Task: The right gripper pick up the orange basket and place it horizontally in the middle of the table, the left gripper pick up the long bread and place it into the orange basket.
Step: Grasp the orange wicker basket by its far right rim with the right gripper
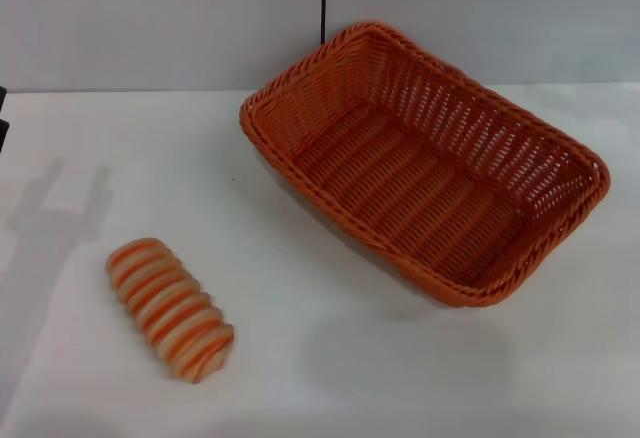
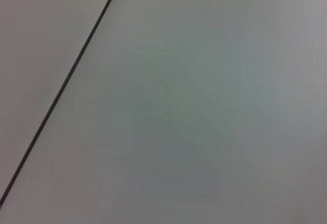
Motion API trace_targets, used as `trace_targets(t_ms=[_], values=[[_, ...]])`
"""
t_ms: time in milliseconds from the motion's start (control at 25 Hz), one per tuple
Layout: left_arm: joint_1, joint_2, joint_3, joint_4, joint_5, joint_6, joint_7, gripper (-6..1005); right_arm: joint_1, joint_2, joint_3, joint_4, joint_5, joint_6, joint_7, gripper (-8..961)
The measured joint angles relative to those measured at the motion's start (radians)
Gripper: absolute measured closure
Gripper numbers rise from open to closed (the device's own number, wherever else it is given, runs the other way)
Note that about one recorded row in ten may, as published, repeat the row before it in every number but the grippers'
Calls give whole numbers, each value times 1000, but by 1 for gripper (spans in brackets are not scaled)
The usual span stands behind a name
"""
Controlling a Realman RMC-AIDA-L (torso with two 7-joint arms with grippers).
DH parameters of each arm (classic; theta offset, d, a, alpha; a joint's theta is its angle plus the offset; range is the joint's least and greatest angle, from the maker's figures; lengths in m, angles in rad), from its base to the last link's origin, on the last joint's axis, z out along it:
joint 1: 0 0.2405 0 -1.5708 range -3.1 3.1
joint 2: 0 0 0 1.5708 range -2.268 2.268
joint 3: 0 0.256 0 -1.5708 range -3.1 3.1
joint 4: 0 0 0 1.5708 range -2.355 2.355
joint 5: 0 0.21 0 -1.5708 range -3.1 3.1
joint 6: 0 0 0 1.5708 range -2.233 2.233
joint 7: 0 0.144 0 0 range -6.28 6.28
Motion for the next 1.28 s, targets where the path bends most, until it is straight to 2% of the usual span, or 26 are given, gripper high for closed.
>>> trace_targets(t_ms=[120, 240, 400, 680, 800, 960, 1280], values=[[3, 0, 1, 0, 0, -1, 0, 348, 23, -2, -12, 22, -18, -2, 20, 446], [4, -1, 1, 0, 0, -1, 0, 348, 56, -4, -29, 42, -109, -11, 53, 369], [4, -2, 5, 0, 0, -3, 0, 347, 90, 7, -33, 48, -225, -40, 65, 269], [3, 0, 9, 0, 0, -12, 0, 347, 126, 23, -78, 118, -350, -101, 62, 273], [3, 0, 9, 0, 0, -15, 0, 347, 131, 25, -133, 167, -359, -143, 55, 274], [-1, 0, 9, 0, 0, -21, 0, 347, 131, 32, -184, 186, -360, -158, 43, 273], [-3, -1, 11, -2, 0, -26, 0, 346, 131, 52, -211, 188, -412, -159, 36, 273]])
